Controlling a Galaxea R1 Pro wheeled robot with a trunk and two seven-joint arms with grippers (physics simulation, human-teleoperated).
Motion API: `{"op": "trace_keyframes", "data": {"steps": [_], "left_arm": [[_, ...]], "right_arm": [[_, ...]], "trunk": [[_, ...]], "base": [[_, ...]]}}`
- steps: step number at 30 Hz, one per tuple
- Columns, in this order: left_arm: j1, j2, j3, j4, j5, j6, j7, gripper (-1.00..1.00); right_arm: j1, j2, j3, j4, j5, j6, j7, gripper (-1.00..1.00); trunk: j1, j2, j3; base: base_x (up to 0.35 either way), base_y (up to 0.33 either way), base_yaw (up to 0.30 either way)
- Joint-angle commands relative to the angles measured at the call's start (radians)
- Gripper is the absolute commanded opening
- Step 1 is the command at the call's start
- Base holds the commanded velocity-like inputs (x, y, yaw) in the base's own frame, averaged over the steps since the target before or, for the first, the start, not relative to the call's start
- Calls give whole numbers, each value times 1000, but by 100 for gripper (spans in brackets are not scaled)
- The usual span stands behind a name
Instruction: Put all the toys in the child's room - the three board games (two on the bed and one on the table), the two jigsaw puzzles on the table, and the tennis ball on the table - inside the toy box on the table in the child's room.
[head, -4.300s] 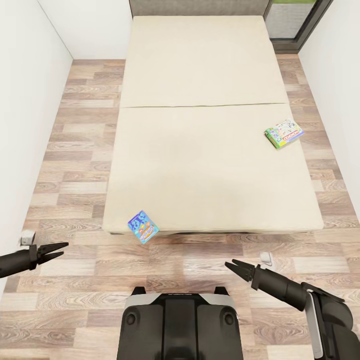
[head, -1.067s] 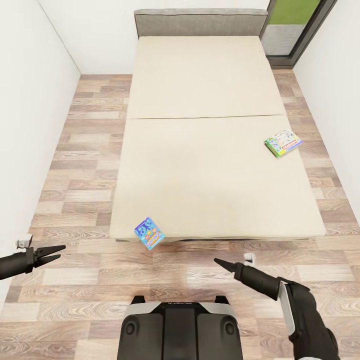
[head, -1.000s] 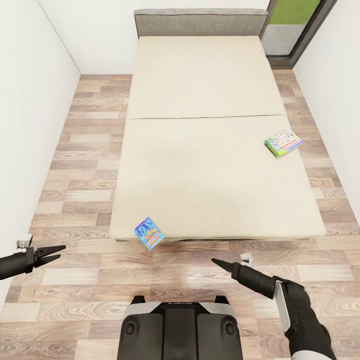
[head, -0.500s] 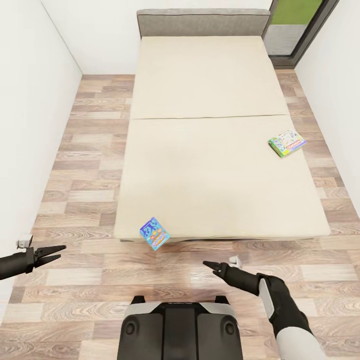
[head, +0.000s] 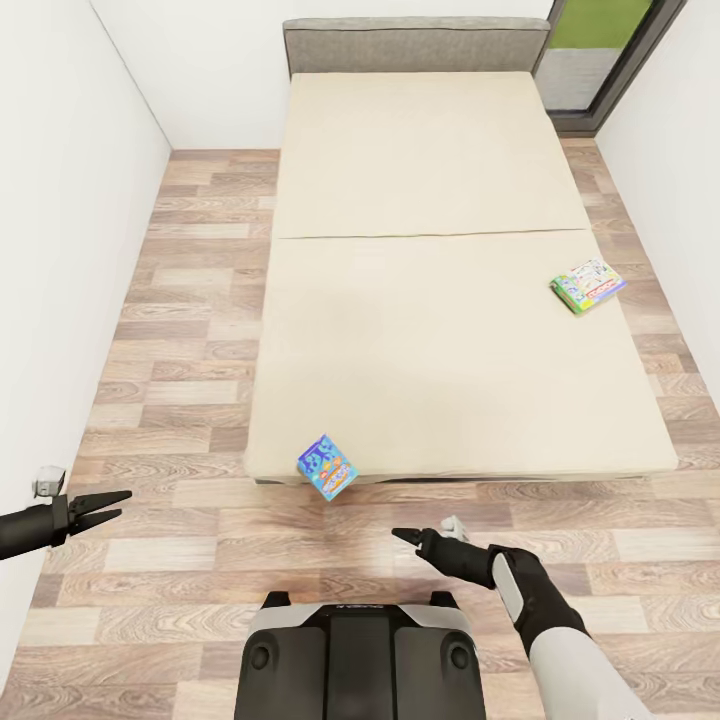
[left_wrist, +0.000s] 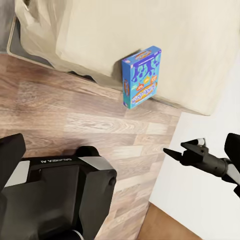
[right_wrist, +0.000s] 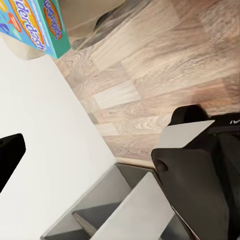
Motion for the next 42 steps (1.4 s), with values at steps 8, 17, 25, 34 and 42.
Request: {"op": "trace_keyframes", "data": {"steps": [8, 17, 25, 34, 42], "left_arm": [[0, 0, 0, 0, -2, 10, -3, 100], [0, 0, 0, 0, -1, 10, -2, 100], [0, -1, 0, 0, -1, 10, -2, 100], [0, -1, -1, 0, -1, 10, -1, 100], [0, -2, -1, 0, 0, 10, 0, 100]], "right_arm": [[-9, 4, -9, 20, 0, -12, -1, 100], [-10, 5, -10, 21, 0, -53, 1, 100], [-10, 10, -9, 21, 0, -61, 2, 100], [-11, 12, -10, 25, -1, -64, -8, 100], [-11, 12, -9, 13, 0, -58, -3, 100]], "trunk": [[1, -2, -1], [1, -2, -1], [1, -2, -1], [1, -2, -1], [1, -2, -1]], "base": [[0, 24, 0], [0, 79, 0], [0, 33, 0], [0, 34, 0], [0, 119, 0]]}}
